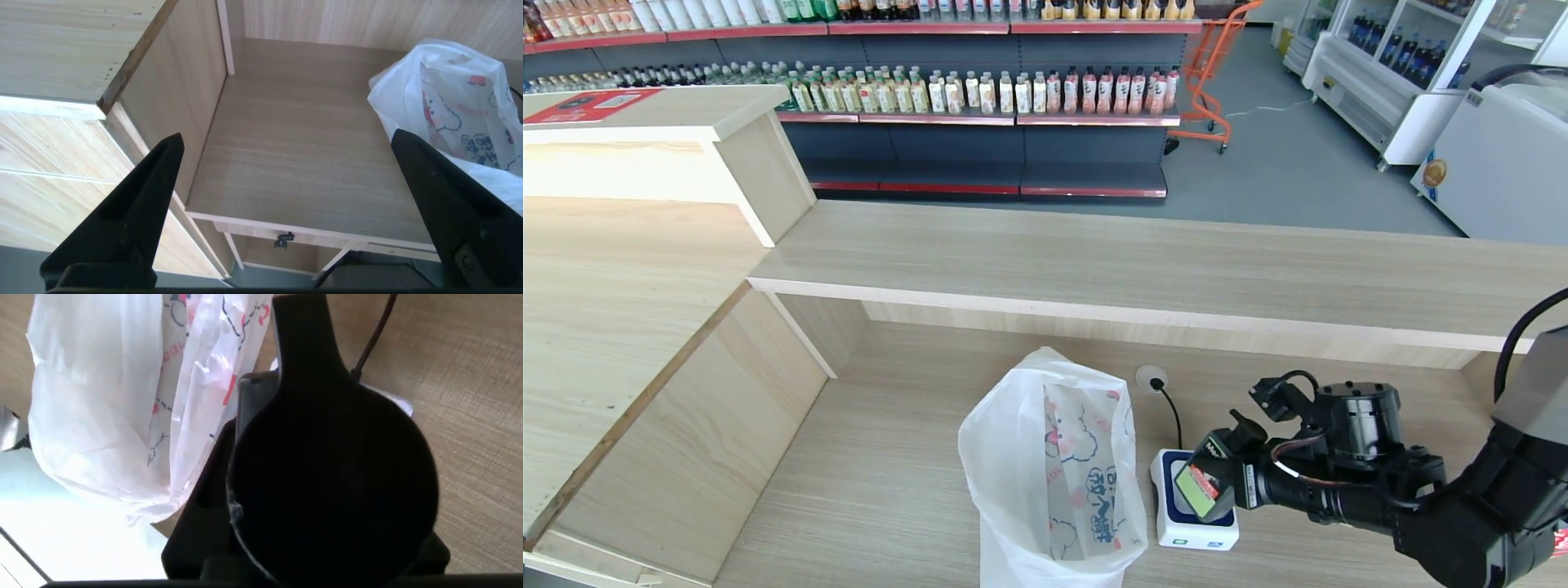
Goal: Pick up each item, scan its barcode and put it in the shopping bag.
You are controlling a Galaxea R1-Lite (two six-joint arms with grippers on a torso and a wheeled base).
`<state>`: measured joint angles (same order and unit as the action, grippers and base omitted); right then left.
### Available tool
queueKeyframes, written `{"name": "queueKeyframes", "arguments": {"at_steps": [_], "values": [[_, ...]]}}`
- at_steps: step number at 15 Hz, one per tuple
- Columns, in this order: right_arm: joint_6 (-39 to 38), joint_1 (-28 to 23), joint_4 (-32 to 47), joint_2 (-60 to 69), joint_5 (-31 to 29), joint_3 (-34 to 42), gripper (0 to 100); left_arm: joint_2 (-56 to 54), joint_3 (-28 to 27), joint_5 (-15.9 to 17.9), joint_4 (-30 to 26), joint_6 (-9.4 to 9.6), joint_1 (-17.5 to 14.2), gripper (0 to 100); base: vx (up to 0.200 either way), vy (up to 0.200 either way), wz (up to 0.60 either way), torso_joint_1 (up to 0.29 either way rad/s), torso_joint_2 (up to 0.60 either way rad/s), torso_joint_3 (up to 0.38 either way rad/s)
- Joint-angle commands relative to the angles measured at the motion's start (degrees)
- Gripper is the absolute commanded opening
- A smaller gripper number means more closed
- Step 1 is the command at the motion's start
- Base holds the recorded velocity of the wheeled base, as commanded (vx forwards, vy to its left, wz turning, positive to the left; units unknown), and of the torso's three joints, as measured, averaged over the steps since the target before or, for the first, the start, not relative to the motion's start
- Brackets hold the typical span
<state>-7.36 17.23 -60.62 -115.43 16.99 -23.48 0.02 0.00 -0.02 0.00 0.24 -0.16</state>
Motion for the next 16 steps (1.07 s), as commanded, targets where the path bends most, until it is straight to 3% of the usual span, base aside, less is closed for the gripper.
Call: {"name": "queueKeyframes", "arguments": {"at_steps": [1,4,8,16], "values": [[-0.8,-0.4,-7.6,2.6,0.4,2.0,0,0.0,0.0,-0.1,0.0,0.02,0.0,100,0.0,0.0,0.0,0.0,0.0,0.0],[-0.1,-3.1,-18.5,7.1,0.3,6.5,0,0.0,0.0,-0.1,0.0,0.02,0.0,100,0.0,0.0,0.0,0.0,0.0,0.0],[1.3,-2.9,-19.3,13.2,0.3,14.0,0,0.0,0.0,0.0,0.0,0.02,0.0,100,0.0,0.0,0.0,0.0,0.0,0.0],[1.2,-2.2,-19.2,14.3,0.1,15.8,0,0.0,0.0,0.0,0.0,-0.07,0.0,100,0.0,0.0,0.0,0.0,0.0,0.0]]}}
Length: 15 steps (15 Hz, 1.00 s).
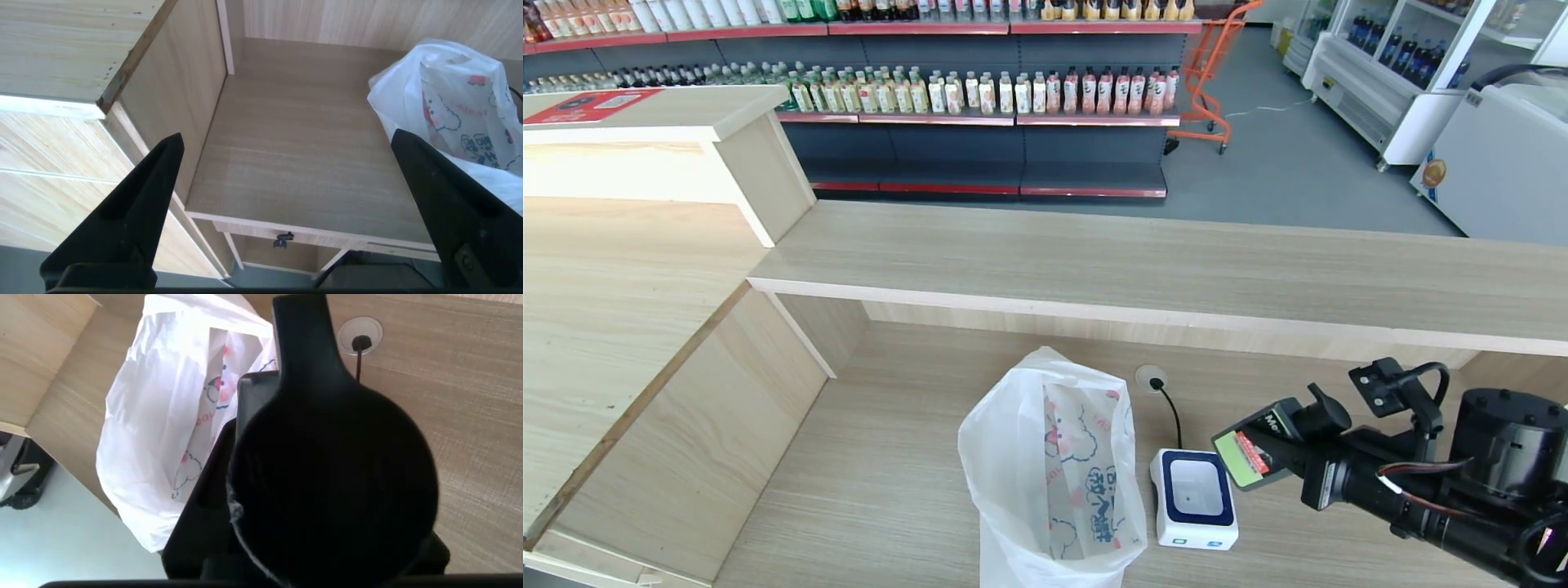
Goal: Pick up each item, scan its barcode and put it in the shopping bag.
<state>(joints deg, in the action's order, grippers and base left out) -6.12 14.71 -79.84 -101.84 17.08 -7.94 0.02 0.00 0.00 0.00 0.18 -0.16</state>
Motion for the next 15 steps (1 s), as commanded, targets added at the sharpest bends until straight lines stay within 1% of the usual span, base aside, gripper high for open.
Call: {"name": "queueKeyframes", "arguments": {"at_steps": [1,4,9,11,13,15], "values": [[0.0,0.4,-0.1,0.8,0.1,0.8,0,0.0,0.0,0.0,0.0,0.08,0.0,100,-0.2,0.0,0.0,0.007,0.0,0.002],[-0.2,1.2,0.2,0.9,0.1,1.3,0,0.0,0.0,-0.1,0.0,0.26,0.0,100,-0.2,0.0,0.0,0.006,0.0,0.004],[-0.5,2.8,0.5,0.4,0.1,1.5,0,0.0,0.0,0.0,0.0,0.26,0.0,100,0.0,0.0,0.0,0.0,0.0,0.0],[-1.6,3.0,0.5,0.4,0.1,1.8,0,0.0,0.0,0.0,0.0,0.08,0.0,100,0.0,0.2,0.0,0.0,0.0,0.005],[-5.6,4.3,0.5,1.3,0.0,1.9,0,0.0,0.0,-0.1,0.0,0.08,0.0,100,0.0,0.2,0.0,0.015,0.01,0.005],[-7.2,5.3,0.9,1.1,-0.5,2.0,0,0.0,0.0,0.0,0.0,-0.01,0.0,100,0.0,0.0,0.0,0.0,0.0,0.0]]}}
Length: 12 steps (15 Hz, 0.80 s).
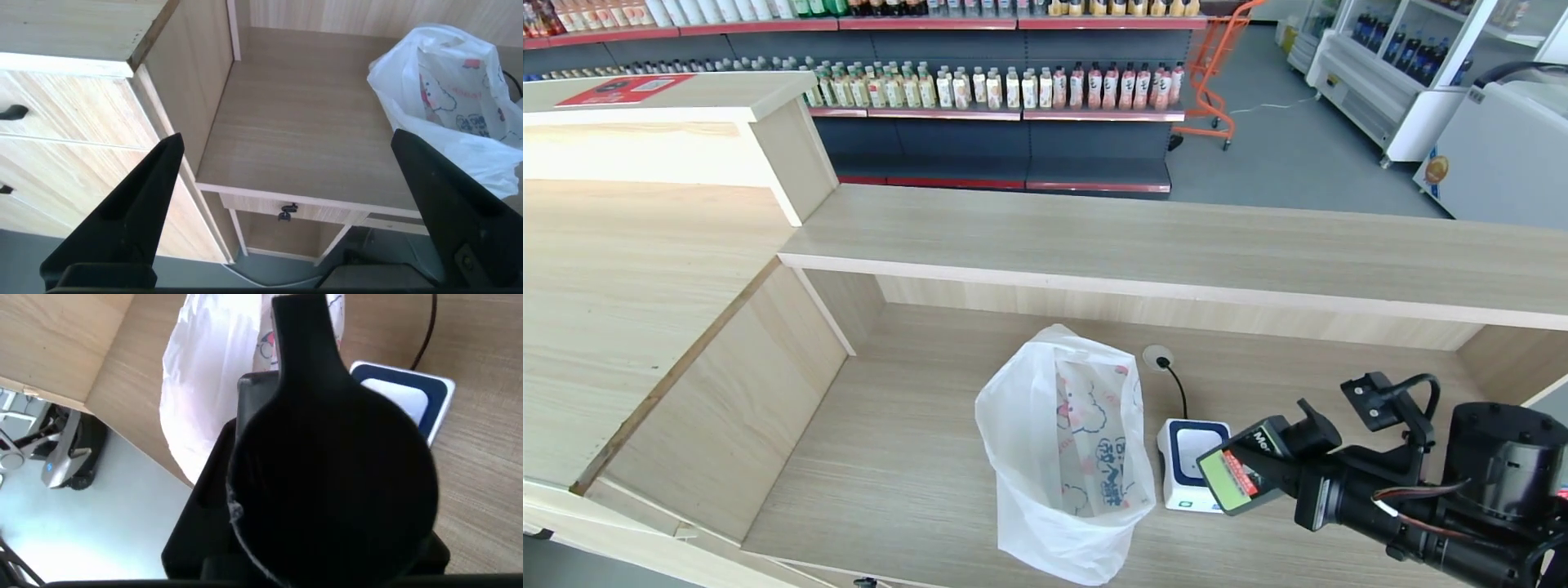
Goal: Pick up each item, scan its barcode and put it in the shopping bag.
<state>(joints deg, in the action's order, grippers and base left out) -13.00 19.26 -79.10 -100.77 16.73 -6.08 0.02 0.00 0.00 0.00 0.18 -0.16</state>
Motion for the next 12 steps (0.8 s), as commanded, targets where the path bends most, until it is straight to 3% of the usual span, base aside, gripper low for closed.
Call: {"name": "queueKeyframes", "arguments": {"at_steps": [1,5,8,9,12], "values": [[-1.3,1.9,0.9,-0.7,-1.3,-0.5,0,0.0,0.0,-0.1,0.0,-0.01,0.0,100,0.0,0.0,0.0,0.056,0.01,-0.007],[-1.8,7.8,0.5,-7.3,-4.6,-3.6,0,0.0,0.0,-0.1,0.0,-0.01,0.0,100,0.0,0.0,0.0,0.0,0.0,0.0],[5.1,8.4,-3.4,-16.8,-9.3,-8.9,0,0.0,0.0,-0.1,0.0,-0.01,0.0,100,0.0,0.0,0.0,0.0,0.0,0.0],[6.1,8.7,-10.8,-23.2,-9.6,-11.2,0,0.0,0.0,-0.1,0.0,-0.01,0.0,100,0.0,0.0,0.0,0.0,0.0,0.0],[10.1,11.9,-10.1,-27.2,-9.7,-16.2,0,0.0,0.0,0.0,0.0,-0.01,0.0,100,0.0,0.0,0.0,0.0,0.0,0.0]]}}
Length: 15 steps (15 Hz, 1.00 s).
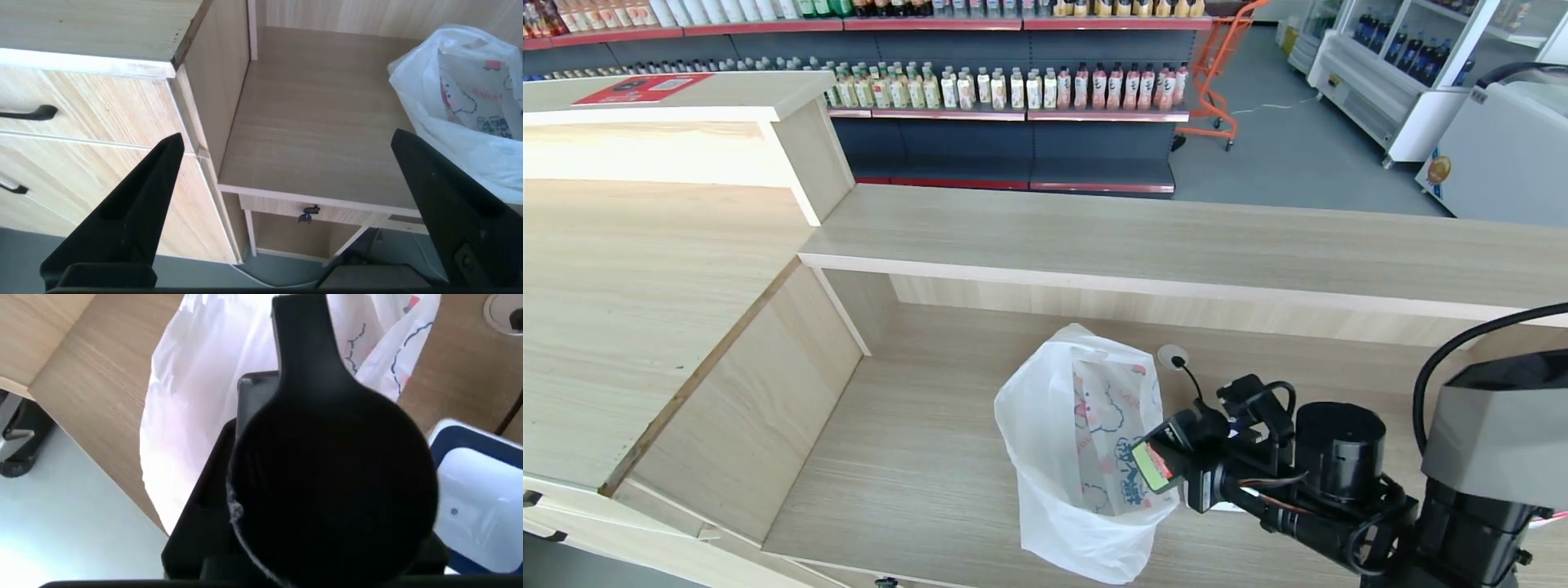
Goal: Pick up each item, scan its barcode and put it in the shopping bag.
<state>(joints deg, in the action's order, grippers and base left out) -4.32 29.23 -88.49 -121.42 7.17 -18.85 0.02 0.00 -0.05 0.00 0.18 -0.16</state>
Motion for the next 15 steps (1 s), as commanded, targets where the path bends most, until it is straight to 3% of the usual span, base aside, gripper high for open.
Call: {"name": "queueKeyframes", "arguments": {"at_steps": [1,5,8,9,12,14,15], "values": [[2.6,2.8,-0.7,-7.4,-0.2,-4.6,0,0.0,0.0,0.0,0.0,-0.01,0.0,100,0.0,0.0,0.0,0.0,0.0,0.0],[11.7,3.0,-0.5,-13.3,-0.2,-11.0,0,0.0,0.0,0.0,0.0,-0.01,0.0,100,0.0,0.0,0.0,0.0,0.0,0.0],[12.8,3.1,-0.4,-15.3,-0.2,-13.3,0,0.0,0.0,0.0,0.0,-0.01,0.0,100,0.0,0.0,0.0,0.0,0.0,0.0],[12.8,3.6,-0.3,-15.7,-0.2,-14.2,100,0.0,0.0,0.0,0.0,-0.01,0.0,100,0.0,0.0,0.0,0.0,0.0,0.0],[11.3,3.9,0.2,-15.6,0.0,-15.3,100,0.0,0.0,0.0,0.0,-0.01,0.0,100,0.0,0.0,0.0,0.0,0.0,0.0],[3.9,3.9,2.9,-11.1,0.0,-13.8,100,0.0,0.0,0.0,0.0,-0.01,0.0,100,0.0,0.0,0.0,0.0,0.0,0.0],[-3.3,3.5,6.4,-5.6,-0.1,-11.9,100,0.0,0.0,0.0,0.0,-0.01,0.0,100,0.0,0.0,0.0,0.0,0.0,0.0]]}}
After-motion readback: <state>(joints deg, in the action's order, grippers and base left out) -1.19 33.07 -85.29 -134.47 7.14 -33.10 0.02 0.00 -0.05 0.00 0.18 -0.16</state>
